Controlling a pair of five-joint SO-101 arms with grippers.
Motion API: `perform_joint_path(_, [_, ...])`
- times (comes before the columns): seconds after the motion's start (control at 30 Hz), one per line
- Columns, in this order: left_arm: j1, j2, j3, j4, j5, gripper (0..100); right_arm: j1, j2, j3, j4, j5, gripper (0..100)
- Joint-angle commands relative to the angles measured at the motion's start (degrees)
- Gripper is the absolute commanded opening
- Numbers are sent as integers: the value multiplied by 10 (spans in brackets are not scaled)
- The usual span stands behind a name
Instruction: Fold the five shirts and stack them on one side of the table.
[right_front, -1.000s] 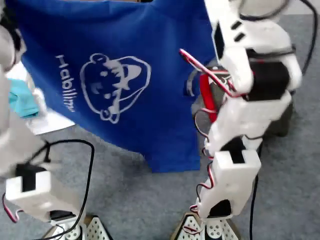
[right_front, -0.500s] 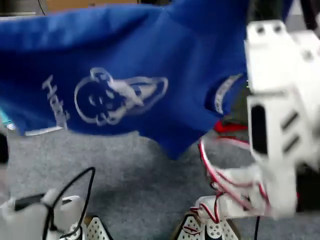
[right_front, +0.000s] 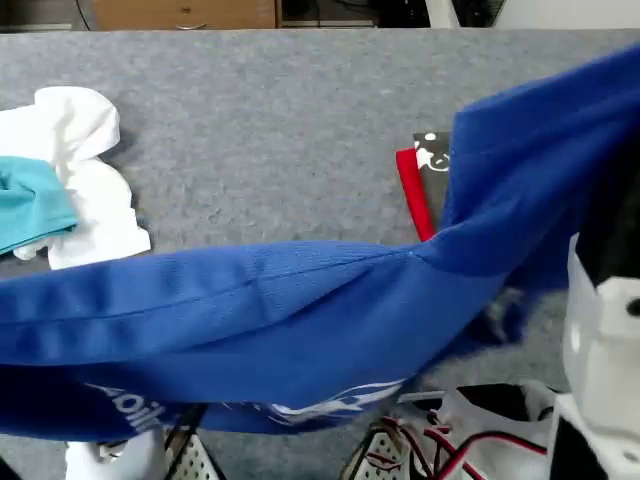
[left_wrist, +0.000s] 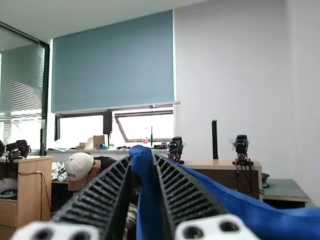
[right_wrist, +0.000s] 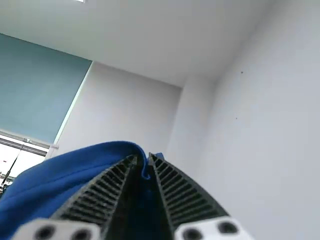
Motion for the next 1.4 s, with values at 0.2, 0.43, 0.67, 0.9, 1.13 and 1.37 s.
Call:
perform_joint_path(0.2, [61, -114, 399, -32, -4, 19, -58, 0, 175, -12, -1, 2])
perform_joint_path(0.43, [63, -113, 745, -281, -2, 19, -76, 1, 424, -119, -1, 2])
perform_joint_path(0.67, [64, -109, 1133, -766, -4, 21, -76, 15, 762, -445, 39, 2])
perform_joint_path(0.9, [62, 53, 1198, -1001, -4, 21, -58, 148, 749, -520, 31, 2])
perform_joint_path(1.13, [63, 267, 1001, -931, -4, 19, -42, 304, 567, -435, -6, 2])
perform_joint_path(1.37, [58, 335, 907, -824, -4, 19, -32, 421, 382, -263, -2, 1])
